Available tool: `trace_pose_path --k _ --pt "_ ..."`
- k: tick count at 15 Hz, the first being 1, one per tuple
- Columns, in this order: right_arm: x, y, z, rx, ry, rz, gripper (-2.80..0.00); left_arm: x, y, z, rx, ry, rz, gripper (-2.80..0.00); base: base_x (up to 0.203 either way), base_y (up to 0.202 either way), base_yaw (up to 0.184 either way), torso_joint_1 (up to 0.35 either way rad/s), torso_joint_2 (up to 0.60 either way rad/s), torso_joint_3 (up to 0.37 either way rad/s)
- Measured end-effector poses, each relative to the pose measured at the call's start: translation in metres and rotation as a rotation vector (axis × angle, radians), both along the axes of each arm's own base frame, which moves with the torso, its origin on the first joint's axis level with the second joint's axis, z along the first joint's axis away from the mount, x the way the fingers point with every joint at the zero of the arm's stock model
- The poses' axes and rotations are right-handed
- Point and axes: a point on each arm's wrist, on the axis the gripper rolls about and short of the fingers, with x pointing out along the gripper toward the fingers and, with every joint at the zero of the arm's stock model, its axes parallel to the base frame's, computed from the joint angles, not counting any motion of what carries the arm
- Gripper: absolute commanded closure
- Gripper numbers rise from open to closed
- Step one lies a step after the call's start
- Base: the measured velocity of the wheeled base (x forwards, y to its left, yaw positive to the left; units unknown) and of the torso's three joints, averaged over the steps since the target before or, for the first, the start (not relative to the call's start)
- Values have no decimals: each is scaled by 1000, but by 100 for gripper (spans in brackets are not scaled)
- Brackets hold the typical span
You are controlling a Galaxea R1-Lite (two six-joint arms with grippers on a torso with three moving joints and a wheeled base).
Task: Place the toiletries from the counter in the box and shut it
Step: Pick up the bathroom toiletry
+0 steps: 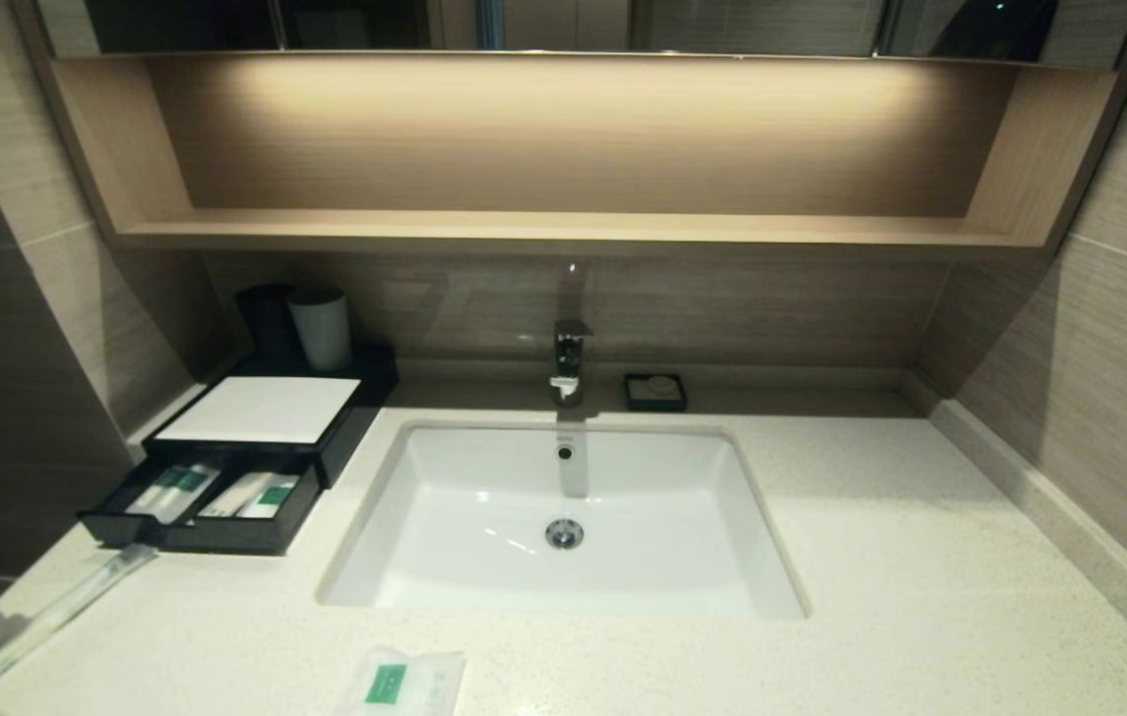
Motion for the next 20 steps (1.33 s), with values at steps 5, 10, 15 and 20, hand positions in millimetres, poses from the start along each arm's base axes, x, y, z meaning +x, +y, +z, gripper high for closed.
trace_pose_path --k 5,10,15,20 --pt "0 0 0 0 0 0 0 -1 -2 0 -4 3 4 -280 0 0 0 0 0 0" --pt "0 0 0 0 0 0 0 -1 -1 1 -1 -2 7 0 0 0 0 0 0 0" --pt "0 0 0 0 0 0 0 -1 -2 1 -5 -3 6 0 0 0 0 0 0 0" --pt "0 0 0 0 0 0 0 -1 -2 2 -3 -4 5 0 0 0 0 0 0 0"
